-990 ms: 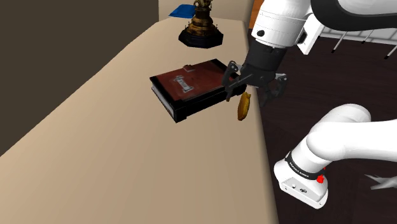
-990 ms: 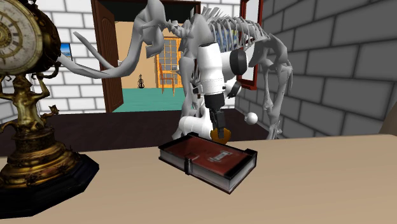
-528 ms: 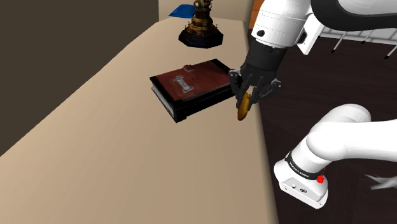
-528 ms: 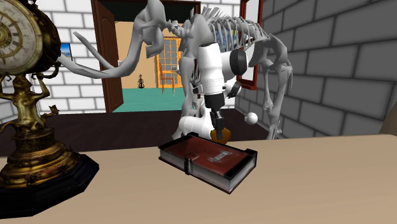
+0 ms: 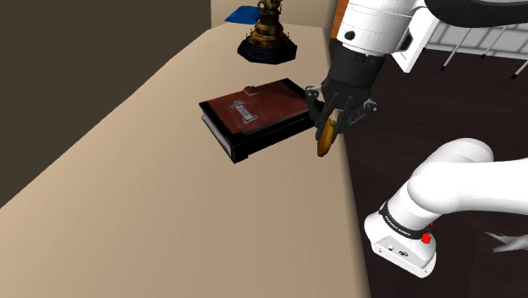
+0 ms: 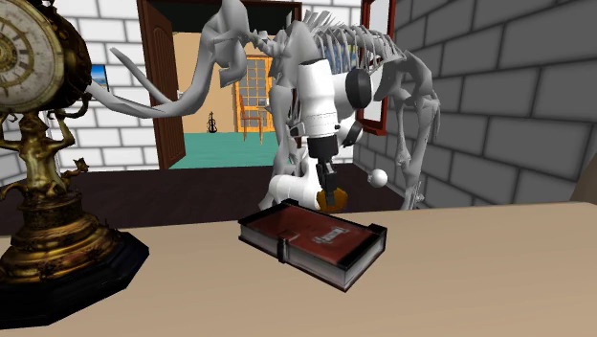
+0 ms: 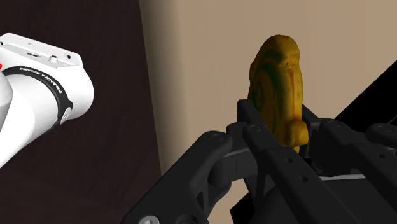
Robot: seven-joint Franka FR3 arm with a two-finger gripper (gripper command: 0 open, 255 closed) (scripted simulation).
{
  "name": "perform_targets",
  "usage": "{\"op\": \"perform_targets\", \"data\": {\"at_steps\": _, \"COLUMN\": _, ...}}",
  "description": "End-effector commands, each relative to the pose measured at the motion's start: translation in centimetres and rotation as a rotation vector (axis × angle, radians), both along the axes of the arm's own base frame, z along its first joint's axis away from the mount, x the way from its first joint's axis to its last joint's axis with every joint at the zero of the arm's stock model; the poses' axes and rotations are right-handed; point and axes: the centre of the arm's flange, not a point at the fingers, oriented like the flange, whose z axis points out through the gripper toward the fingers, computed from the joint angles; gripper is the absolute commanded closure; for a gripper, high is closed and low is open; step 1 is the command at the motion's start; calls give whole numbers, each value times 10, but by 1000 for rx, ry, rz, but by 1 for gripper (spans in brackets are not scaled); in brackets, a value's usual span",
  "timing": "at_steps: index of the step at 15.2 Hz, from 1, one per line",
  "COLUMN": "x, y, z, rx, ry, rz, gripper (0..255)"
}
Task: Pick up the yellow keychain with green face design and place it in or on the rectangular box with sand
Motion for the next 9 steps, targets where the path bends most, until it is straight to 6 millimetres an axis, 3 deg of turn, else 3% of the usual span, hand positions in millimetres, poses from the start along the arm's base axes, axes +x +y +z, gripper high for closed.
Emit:
{"op": "perform_targets", "data": {"at_steps": 1, "x": 0, "y": 0, "z": 9, "rx": 0, "ry": 0, "rz": 0, "gripper": 255}}
{"op": "perform_targets", "data": {"at_steps": 9, "x": 0, "y": 0, "z": 51, "rx": 0, "ry": 0, "rz": 0, "gripper": 255}}
